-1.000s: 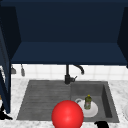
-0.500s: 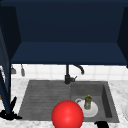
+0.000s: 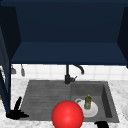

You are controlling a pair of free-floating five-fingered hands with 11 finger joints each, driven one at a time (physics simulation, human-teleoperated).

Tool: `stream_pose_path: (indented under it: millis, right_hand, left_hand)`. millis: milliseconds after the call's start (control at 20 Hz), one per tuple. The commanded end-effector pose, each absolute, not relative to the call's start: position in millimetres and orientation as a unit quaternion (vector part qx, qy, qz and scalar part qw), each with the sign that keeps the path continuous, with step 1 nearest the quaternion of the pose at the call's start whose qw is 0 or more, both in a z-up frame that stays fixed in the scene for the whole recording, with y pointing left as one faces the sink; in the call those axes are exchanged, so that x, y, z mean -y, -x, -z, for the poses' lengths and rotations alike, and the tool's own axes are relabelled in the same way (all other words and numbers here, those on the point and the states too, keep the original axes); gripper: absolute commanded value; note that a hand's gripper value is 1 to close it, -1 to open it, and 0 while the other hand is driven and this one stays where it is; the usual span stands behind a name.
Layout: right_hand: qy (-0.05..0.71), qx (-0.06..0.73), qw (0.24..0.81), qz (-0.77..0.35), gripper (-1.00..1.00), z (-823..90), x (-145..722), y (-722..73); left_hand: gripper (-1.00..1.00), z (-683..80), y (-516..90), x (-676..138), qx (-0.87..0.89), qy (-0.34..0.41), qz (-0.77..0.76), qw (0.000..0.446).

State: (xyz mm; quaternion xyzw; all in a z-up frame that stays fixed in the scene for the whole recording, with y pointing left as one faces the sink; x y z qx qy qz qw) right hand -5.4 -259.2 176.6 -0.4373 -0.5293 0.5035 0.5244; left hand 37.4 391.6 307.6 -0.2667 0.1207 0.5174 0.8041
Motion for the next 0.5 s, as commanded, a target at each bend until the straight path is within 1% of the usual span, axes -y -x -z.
stream_pose_path:
  millis: [0,450]
  right_hand:
    - [0.437,0.529,0.524,-0.504,0.0,-177,259,5]
    - [0.437,0.529,0.524,-0.504,0.0,-177,259,5]
  left_hand:
    - [-1.0,-307,-44,-387,-0.178,0.243,-0.527,0.794]
    - [-1.0,-306,-59,-377,-0.198,0.249,-0.54,0.779]
